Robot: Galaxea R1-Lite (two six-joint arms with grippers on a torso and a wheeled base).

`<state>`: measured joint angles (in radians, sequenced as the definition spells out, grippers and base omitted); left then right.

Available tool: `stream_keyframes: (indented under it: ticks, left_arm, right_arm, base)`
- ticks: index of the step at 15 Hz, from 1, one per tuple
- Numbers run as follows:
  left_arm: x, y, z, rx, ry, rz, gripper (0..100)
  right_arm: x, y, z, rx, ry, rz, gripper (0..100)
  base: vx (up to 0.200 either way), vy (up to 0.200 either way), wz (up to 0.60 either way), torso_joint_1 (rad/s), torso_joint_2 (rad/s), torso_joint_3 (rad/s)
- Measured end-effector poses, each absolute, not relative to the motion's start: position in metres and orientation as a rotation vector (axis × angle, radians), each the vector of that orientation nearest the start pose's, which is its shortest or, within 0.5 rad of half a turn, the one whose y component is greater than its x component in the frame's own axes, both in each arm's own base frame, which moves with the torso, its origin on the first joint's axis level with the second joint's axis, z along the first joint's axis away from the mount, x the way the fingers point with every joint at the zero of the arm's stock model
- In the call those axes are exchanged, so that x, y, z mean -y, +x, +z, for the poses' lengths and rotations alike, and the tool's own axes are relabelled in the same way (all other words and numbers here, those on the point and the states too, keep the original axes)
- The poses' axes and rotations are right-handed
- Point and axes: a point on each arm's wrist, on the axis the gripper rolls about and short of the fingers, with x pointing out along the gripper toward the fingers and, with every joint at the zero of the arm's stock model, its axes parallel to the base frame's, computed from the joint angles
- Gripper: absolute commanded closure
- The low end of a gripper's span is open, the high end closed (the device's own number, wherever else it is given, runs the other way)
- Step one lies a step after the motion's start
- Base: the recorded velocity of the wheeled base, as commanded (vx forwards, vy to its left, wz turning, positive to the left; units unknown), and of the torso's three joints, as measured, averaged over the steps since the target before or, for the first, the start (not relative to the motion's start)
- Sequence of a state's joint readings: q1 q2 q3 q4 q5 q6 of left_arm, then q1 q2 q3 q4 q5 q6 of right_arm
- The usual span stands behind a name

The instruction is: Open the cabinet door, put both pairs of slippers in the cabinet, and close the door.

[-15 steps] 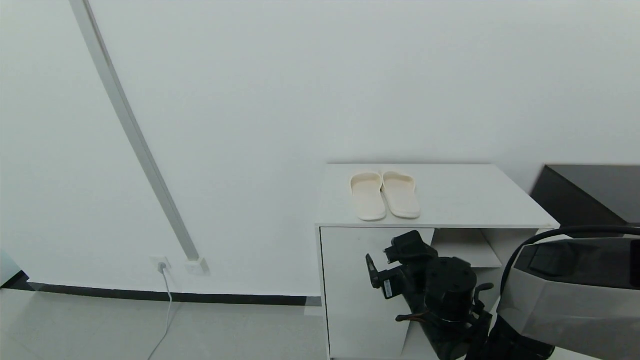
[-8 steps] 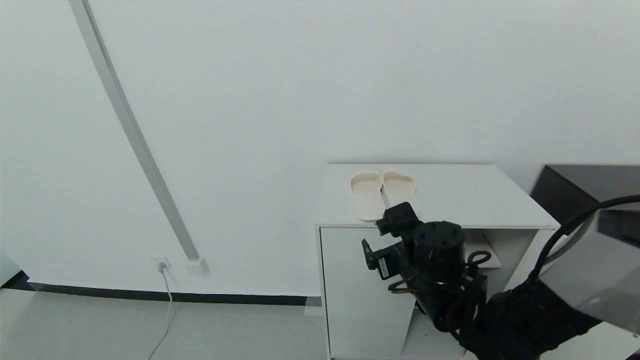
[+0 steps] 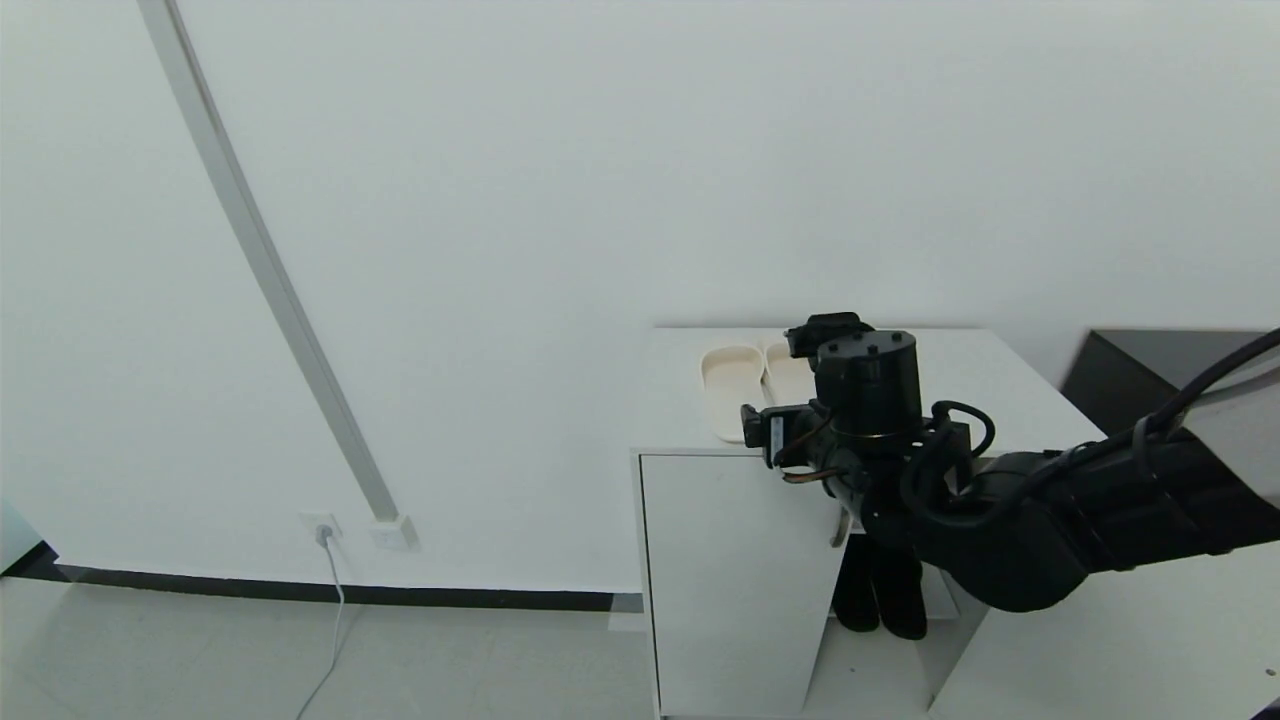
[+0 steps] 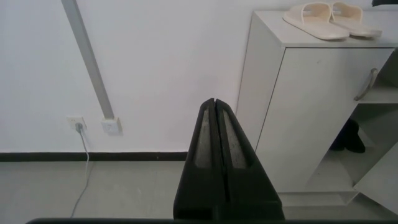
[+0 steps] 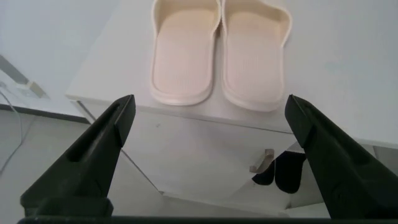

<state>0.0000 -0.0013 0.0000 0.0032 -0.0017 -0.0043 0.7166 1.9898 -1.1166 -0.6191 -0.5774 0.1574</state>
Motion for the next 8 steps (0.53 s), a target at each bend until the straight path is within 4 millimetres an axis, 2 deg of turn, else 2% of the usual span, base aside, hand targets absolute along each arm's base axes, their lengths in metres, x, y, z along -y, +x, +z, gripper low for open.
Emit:
stream_keyframes:
  ticks: [2,8]
  left_arm:
    - [0.0,-0.023,0.075,-0.002,-0.004,-0.002,100]
    - [0.0,-0.023,0.075,-0.002,-0.006,-0.001,100]
  right_arm:
    - [-0.243,0.307,0.159,-0.218,0.002,0.105,0]
    - [-0.242,0.309,0.147,-0.243,-0.013,0.097,0]
  base:
    - [0.0,0.0,0.0,0.0,0.0,0.0]
    - [0.2,0.0,0.0,-0.002,0.0,0.002]
